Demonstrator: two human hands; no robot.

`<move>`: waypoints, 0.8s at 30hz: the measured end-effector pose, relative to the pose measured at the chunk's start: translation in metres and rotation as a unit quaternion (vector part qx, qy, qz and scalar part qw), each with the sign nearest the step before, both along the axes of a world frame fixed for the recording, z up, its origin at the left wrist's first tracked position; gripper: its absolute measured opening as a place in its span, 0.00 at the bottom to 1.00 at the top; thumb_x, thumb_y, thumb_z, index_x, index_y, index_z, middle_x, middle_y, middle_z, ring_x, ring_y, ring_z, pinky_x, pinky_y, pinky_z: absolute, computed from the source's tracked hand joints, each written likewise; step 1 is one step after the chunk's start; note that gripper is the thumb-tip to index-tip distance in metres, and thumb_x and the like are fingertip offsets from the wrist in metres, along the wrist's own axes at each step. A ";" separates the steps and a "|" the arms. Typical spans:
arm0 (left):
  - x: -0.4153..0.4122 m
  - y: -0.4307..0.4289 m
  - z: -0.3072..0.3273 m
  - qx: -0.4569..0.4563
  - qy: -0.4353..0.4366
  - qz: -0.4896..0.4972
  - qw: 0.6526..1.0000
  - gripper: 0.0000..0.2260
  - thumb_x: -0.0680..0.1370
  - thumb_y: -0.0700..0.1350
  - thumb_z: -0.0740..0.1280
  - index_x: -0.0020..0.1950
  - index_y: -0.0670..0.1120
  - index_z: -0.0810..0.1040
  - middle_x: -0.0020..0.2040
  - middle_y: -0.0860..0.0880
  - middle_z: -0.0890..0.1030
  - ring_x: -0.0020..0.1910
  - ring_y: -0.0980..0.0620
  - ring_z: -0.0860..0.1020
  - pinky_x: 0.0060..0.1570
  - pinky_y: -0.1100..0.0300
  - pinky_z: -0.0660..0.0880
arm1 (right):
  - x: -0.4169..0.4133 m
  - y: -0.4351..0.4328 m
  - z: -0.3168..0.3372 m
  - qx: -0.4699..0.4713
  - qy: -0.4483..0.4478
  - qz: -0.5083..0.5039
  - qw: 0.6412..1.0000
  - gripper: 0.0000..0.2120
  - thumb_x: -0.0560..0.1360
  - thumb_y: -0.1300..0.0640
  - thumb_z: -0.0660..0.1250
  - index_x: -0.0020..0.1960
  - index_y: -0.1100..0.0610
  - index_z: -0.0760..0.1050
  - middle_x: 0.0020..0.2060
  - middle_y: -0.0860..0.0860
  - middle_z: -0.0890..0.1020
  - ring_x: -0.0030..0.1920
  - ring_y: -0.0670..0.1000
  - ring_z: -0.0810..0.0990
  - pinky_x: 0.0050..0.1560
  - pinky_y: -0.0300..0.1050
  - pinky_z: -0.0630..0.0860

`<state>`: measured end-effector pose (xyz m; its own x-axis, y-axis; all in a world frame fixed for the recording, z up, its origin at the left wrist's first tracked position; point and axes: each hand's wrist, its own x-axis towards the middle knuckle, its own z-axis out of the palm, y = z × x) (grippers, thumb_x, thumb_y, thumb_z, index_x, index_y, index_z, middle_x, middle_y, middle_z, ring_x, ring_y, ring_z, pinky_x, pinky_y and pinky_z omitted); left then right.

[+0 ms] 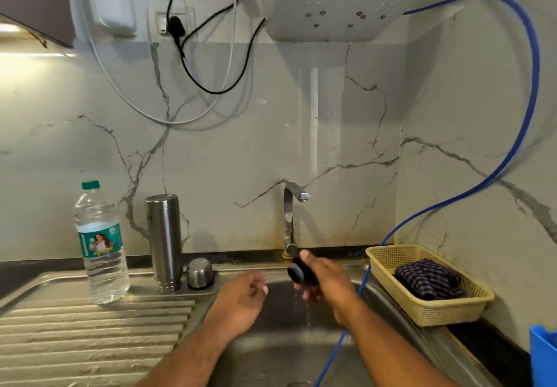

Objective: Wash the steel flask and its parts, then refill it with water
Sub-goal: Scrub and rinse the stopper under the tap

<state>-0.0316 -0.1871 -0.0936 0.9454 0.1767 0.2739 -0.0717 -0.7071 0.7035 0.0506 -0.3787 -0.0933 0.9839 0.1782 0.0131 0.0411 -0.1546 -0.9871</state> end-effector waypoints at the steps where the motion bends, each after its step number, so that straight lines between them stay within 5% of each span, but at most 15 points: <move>1: -0.011 0.008 0.000 0.008 0.006 -0.005 1.000 0.10 0.82 0.47 0.66 0.64 0.55 0.77 0.57 0.57 0.80 0.54 0.62 0.77 0.54 0.68 0.74 | -0.007 -0.004 -0.003 -0.032 0.036 0.014 0.999 0.20 0.78 0.39 0.70 0.56 0.55 0.80 0.44 0.56 0.88 0.39 0.53 0.85 0.44 0.47 0.83; 3: -0.028 0.022 -0.005 0.038 0.020 -0.009 0.999 0.11 0.81 0.49 0.68 0.63 0.58 0.76 0.56 0.59 0.79 0.55 0.62 0.78 0.58 0.62 0.77 | -0.020 -0.011 -0.018 -0.265 0.051 0.030 0.962 0.19 0.75 0.40 0.73 0.55 0.54 0.80 0.47 0.52 0.87 0.47 0.52 0.85 0.53 0.50 0.82; 5: -0.042 0.034 -0.012 0.089 0.035 -0.012 0.995 0.13 0.80 0.52 0.69 0.65 0.58 0.76 0.59 0.58 0.79 0.57 0.61 0.77 0.60 0.63 0.76 | -0.025 -0.011 -0.025 -0.437 0.017 0.031 0.899 0.17 0.72 0.43 0.76 0.54 0.52 0.80 0.48 0.50 0.85 0.49 0.50 0.84 0.53 0.48 0.82; 8: -0.057 0.041 -0.014 0.143 0.022 -0.019 0.989 0.15 0.80 0.53 0.69 0.67 0.56 0.76 0.62 0.57 0.78 0.58 0.61 0.76 0.54 0.71 0.70 | -0.034 0.000 -0.004 -0.303 -0.022 0.035 0.952 0.10 0.73 0.49 0.78 0.48 0.51 0.79 0.44 0.51 0.83 0.43 0.50 0.85 0.39 0.42 0.84; 11: -0.067 0.043 -0.018 0.136 -0.015 -0.008 0.991 0.16 0.80 0.53 0.68 0.68 0.57 0.75 0.63 0.59 0.78 0.58 0.63 0.76 0.59 0.68 0.72 | -0.042 0.010 0.030 -0.199 -0.047 0.016 0.979 0.16 0.73 0.49 0.79 0.56 0.51 0.77 0.50 0.53 0.83 0.43 0.52 0.86 0.32 0.39 0.79; 15: -0.072 0.043 -0.019 0.067 -0.041 -0.025 0.997 0.17 0.80 0.51 0.69 0.69 0.58 0.75 0.62 0.61 0.78 0.59 0.64 0.76 0.60 0.69 0.71 | -0.058 0.010 0.039 -0.013 0.031 0.080 0.996 0.23 0.73 0.44 0.77 0.61 0.56 0.81 0.50 0.56 0.87 0.42 0.55 0.86 0.41 0.49 0.82; 17: -0.075 0.044 -0.018 0.041 -0.050 -0.023 0.998 0.16 0.80 0.51 0.69 0.68 0.60 0.75 0.60 0.62 0.78 0.60 0.63 0.76 0.60 0.66 0.73 | -0.064 0.007 0.016 -0.121 0.078 0.040 0.989 0.19 0.73 0.43 0.76 0.56 0.55 0.82 0.49 0.55 0.87 0.44 0.52 0.85 0.49 0.51 0.83; 19: -0.077 0.050 -0.021 0.038 -0.049 -0.016 0.998 0.16 0.80 0.51 0.70 0.67 0.60 0.75 0.60 0.61 0.78 0.61 0.61 0.76 0.62 0.62 0.75 | -0.068 0.010 -0.008 -0.301 0.014 -0.042 0.953 0.16 0.73 0.41 0.75 0.53 0.50 0.80 0.47 0.50 0.86 0.46 0.49 0.84 0.52 0.47 0.80; 24: -0.079 0.065 -0.015 0.000 -0.049 -0.011 0.999 0.16 0.80 0.49 0.70 0.68 0.55 0.77 0.60 0.58 0.80 0.62 0.59 0.77 0.66 0.57 0.75 | -0.067 0.034 0.001 -0.278 -0.083 -0.012 0.957 0.18 0.71 0.37 0.76 0.49 0.50 0.83 0.41 0.48 0.87 0.40 0.48 0.86 0.38 0.40 0.78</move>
<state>-0.1102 -0.1225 -0.1083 0.9177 0.1572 0.3649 -0.1548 -0.7044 0.6927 -0.0168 -0.3450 -0.0923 0.9803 0.1806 0.0793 0.1803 -0.6572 -0.7318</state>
